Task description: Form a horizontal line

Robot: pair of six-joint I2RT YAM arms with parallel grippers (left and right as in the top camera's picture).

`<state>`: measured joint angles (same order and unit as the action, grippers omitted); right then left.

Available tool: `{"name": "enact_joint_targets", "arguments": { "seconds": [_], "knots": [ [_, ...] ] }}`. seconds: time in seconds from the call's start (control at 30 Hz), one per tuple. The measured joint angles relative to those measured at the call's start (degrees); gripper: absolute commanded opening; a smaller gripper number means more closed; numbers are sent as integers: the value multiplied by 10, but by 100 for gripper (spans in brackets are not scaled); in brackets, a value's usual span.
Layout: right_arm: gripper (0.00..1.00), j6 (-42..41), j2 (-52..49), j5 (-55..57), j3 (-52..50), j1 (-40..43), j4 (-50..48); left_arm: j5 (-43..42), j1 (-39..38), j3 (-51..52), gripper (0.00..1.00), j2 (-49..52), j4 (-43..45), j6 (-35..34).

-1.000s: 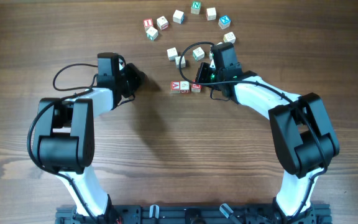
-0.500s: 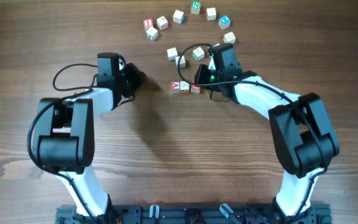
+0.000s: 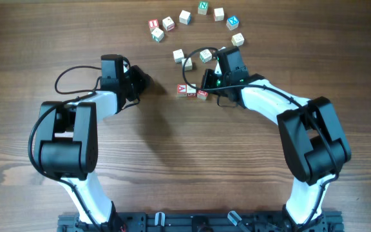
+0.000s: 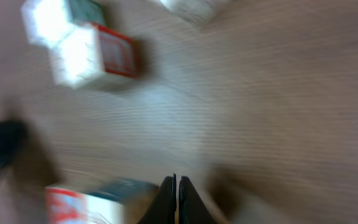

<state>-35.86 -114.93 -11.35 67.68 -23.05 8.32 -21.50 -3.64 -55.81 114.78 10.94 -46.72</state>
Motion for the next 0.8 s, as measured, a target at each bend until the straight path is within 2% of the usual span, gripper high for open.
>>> {"name": "enact_joint_targets", "arguments": {
  "seconds": [0.13,0.3,0.6,0.8],
  "knots": [
    [5,-38,21,74,0,0,58,2,0,0,4,0,0,0],
    [5,-62,36,117,0,3,61,2,0,0,4,0,0,0],
    [5,-85,36,113,0,3,96,2,0,0,4,0,0,0],
    [5,-111,36,96,0,3,179,2,0,0,4,0,0,0]
  ]
}}
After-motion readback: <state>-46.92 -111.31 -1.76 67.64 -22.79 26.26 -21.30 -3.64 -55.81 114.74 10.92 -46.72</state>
